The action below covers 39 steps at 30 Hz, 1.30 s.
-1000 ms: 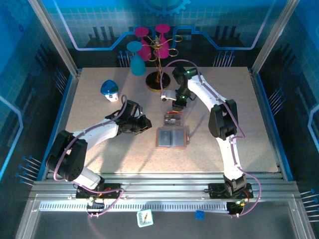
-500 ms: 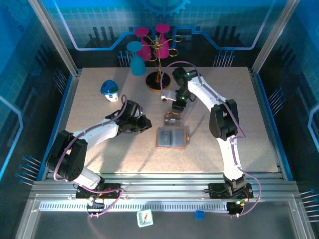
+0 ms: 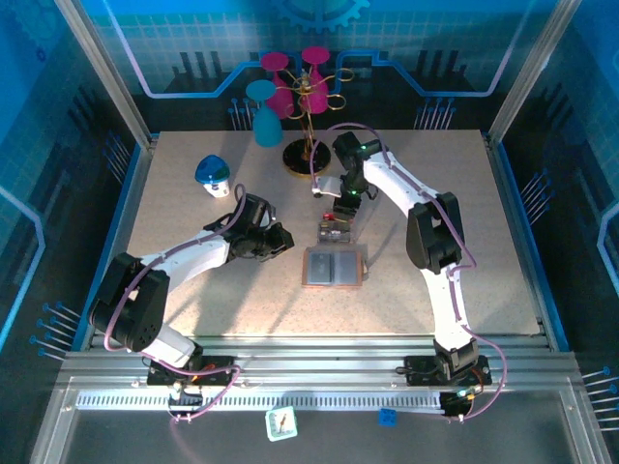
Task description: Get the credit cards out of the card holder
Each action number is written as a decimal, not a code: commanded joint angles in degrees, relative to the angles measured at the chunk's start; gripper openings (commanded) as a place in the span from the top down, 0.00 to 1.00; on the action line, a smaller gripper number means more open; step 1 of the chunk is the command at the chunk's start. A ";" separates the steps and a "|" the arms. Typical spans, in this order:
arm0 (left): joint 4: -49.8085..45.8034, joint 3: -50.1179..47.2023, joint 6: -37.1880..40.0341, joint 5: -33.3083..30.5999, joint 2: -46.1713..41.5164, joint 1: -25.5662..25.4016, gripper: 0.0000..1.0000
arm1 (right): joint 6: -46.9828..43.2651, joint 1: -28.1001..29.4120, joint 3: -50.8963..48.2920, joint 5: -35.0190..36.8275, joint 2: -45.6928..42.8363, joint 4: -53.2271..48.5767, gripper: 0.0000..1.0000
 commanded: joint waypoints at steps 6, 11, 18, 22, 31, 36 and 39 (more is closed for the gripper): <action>-1.05 -0.01 -0.46 0.67 -0.49 0.32 0.86 | 1.22 0.76 -3.30 3.19 -6.27 7.51 0.50; -0.82 -0.38 -0.60 0.59 -0.19 0.33 0.86 | 1.23 0.76 -7.39 3.71 -8.67 12.94 0.49; -0.54 -0.61 -0.71 0.81 -0.30 0.33 0.86 | 1.14 1.02 -8.47 5.49 -6.93 13.23 0.49; -0.55 -0.42 -0.62 0.94 -0.10 0.40 0.86 | 1.03 1.00 -9.20 5.50 -6.32 13.67 0.49; -0.56 -0.63 -0.72 0.84 -0.18 0.35 0.86 | 0.70 1.29 -10.22 3.92 -5.44 13.05 0.49; -0.63 -0.61 -0.63 0.85 -0.32 0.33 0.86 | 0.61 1.46 -9.95 3.69 -4.82 12.35 0.49; -0.66 -0.61 -0.74 0.96 -0.32 0.37 0.86 | 0.52 1.55 -9.94 3.74 -4.29 11.97 0.50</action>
